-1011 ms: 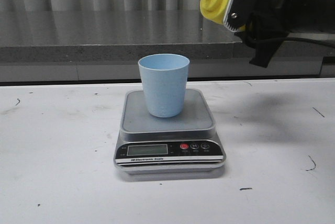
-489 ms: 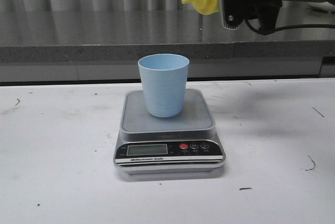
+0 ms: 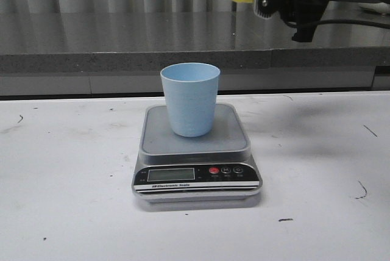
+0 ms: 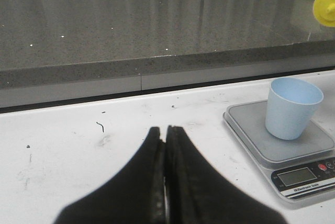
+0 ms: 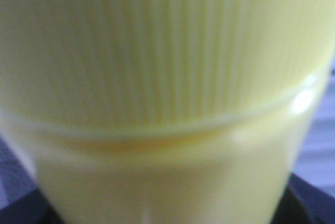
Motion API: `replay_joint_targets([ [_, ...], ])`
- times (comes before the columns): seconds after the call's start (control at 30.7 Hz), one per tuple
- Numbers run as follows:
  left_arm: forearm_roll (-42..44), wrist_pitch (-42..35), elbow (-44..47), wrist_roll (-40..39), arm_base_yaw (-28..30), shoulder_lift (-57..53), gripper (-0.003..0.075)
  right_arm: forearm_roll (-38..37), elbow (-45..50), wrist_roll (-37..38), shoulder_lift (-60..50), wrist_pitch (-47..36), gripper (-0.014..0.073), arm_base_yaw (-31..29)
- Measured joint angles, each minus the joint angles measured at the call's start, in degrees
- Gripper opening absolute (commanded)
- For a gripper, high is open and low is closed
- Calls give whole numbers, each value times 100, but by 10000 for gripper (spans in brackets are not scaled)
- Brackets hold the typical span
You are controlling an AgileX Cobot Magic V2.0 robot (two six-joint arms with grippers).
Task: Pour seasoning into cup on scale with both arms
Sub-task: 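Lift the yellow bottle and tilt its nozzle down toward the cup, then tilt the yellow bottle back upright with the right gripper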
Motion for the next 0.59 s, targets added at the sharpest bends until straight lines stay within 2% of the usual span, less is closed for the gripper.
replay_joint_targets([
  [0.16, 0, 0, 0, 0, 0, 0, -20, 806, 0, 1647, 0, 206, 66, 61],
  [0.29, 0, 0, 0, 0, 0, 0, -20, 1260, 0, 2862, 0, 726, 66, 93],
  [0.59, 0, -4, 0, 0, 0, 0, -20, 1419, 0, 5754, 0, 1639, 66, 252],
])
